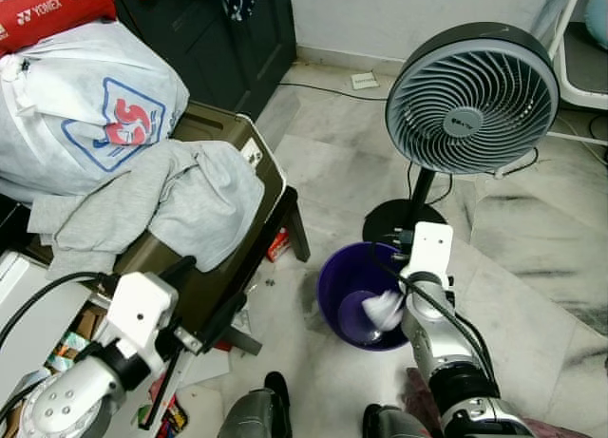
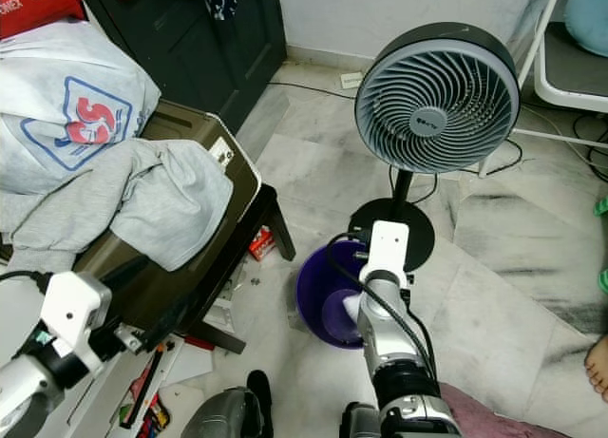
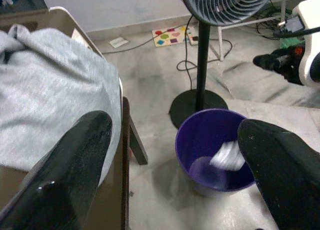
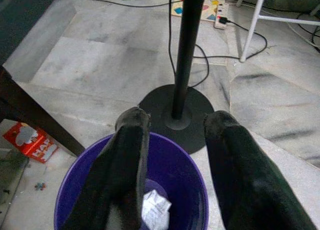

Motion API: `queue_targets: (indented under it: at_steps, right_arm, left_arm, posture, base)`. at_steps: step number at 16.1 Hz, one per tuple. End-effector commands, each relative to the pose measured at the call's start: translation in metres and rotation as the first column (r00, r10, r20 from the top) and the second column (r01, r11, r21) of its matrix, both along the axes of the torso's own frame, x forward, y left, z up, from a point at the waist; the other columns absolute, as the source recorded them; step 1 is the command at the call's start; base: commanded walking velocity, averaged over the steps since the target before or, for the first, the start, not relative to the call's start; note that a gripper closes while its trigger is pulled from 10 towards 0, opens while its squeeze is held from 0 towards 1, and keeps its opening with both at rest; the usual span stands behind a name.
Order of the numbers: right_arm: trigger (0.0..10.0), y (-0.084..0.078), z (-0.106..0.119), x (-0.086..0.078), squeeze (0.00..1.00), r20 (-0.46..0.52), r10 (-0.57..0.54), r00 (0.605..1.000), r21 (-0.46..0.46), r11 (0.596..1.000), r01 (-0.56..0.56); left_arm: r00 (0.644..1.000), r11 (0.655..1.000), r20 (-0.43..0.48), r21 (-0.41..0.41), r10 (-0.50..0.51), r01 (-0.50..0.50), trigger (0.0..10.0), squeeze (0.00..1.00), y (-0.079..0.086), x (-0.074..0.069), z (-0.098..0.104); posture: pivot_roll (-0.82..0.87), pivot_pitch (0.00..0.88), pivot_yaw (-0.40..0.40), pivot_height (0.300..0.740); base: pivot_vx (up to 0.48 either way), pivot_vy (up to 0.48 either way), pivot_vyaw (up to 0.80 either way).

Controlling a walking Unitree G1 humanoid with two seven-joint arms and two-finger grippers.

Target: Clean up the room

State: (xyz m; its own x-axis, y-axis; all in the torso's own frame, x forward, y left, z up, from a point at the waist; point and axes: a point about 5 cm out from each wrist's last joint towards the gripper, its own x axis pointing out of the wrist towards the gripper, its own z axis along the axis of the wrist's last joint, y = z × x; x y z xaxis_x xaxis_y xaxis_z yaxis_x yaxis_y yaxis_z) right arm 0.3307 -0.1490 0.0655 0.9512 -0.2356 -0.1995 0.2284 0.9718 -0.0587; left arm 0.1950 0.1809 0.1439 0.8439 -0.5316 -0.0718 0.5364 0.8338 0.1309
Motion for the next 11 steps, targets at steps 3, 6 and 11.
queue_targets:
  at_steps: [3, 6, 11]
  right_arm:
    - [10.0, 0.011, 0.002, 0.001, 1.0, 0.017, 0.037, 0.999, 0.019, 0.999, -0.038]
    - [10.0, 0.023, 0.009, -0.001, 1.0, 0.071, 0.127, 0.989, -0.01, 0.992, -0.127]
    - [10.0, 0.035, 0.032, -0.015, 1.0, 0.217, 0.308, 0.926, -0.156, 0.948, -0.279]
  left_arm:
    - [1.0, 1.0, -0.022, 0.005, 0.022, -0.022, 10.0, 0.0, 0.0, 0.0, -0.005]
    - [1.0, 0.999, 0.001, -0.025, 0.028, -0.028, 10.0, 0.0, -0.008, 0.011, -0.007]
    - [0.995, 0.995, 0.071, -0.083, 0.064, -0.059, 10.0, 0.0, -0.022, 0.04, -0.008]
  posture:
    - [0.17, 0.279, 0.133, 0.74]
    - [0.12, 0.236, 0.115, 0.74]
    - [0.03, 0.141, 0.085, 0.74]
  base:
    - [0.0, 0.0, 0.0]
    - [0.0, 0.0, 0.0]
    - [0.0, 0.0, 0.0]
